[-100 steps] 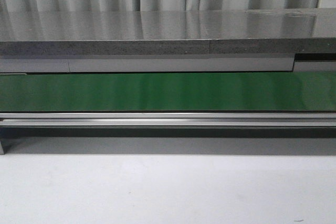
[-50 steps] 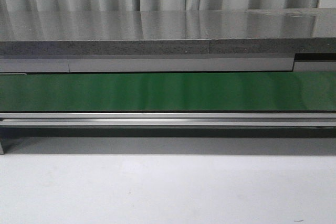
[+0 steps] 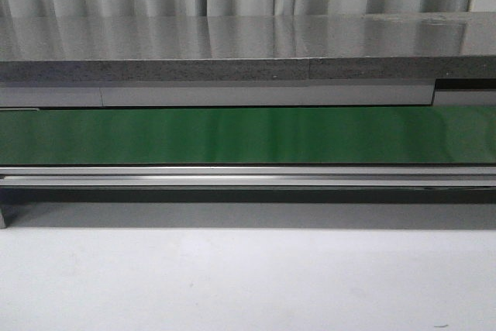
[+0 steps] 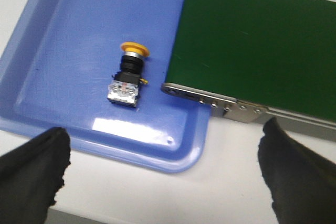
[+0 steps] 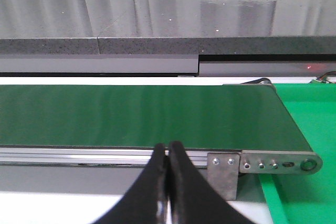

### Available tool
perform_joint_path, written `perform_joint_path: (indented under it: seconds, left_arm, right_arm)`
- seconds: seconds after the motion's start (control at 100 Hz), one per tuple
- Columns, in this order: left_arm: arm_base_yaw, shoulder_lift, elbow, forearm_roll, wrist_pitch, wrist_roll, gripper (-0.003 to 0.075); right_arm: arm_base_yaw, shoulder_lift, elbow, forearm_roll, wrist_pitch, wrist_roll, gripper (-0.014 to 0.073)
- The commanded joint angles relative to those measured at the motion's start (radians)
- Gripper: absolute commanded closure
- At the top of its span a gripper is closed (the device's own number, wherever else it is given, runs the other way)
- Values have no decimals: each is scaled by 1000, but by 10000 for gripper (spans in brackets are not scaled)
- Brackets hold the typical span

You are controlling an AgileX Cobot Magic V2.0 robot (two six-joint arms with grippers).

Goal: Move button from left to right
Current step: 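Close the left gripper around the black body of the yellow button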

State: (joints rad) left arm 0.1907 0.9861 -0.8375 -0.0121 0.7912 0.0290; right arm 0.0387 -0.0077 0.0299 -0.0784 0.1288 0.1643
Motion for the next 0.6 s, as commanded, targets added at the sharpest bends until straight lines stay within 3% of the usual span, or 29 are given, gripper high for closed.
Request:
perform_joint_path:
  seconds: [0.0,0.59]
  left_arm:
    - [41,68,-65,-4,-62,-11,33]
    - [100,573,-295,5,-81,5,33]
  right_arm:
    - [-1,-17,0,2,-83,-4,662]
    - [-1,-17,0,2,-83,-4,662]
